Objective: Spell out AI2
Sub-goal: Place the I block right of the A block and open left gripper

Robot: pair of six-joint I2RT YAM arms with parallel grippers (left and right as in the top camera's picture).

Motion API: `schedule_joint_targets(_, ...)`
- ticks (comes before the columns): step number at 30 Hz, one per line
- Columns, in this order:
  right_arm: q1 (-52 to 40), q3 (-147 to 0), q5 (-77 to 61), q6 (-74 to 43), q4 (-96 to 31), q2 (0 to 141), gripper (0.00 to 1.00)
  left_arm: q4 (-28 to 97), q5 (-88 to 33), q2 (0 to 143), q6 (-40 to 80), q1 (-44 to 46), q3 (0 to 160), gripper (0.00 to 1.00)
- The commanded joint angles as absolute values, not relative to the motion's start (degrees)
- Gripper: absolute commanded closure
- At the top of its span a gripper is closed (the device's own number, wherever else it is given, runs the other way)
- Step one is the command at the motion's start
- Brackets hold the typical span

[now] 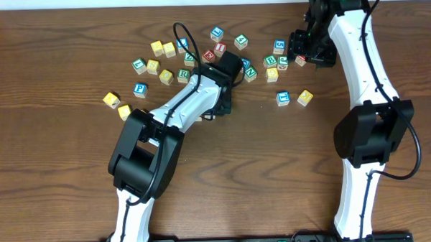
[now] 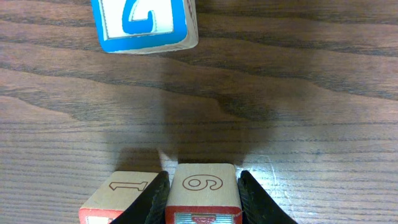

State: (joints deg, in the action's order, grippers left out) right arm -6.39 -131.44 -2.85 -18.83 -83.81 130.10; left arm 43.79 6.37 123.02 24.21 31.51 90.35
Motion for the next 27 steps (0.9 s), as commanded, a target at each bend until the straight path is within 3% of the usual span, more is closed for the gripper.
schedule_joint_targets(1, -6.46, -132.35, -2.5, -19.22, -84.07, 128.9, 0.29, 44.03, 7.14, 124.42, 24.75, 30.92, 89.36, 0.78)
schedule_joint_targets(18, -6.48, -132.35, -2.5, -19.22, -84.05, 128.9, 0.29, 43.99, 6.48, 124.4, 24.75, 30.94, 89.47, 0.61)
schedule_joint_targets(27, -6.48, -132.31, -2.5, -19.22, -84.05, 128.9, 0.29, 43.99, 6.48, 124.31, 24.75, 30.94, 89.47, 0.6)
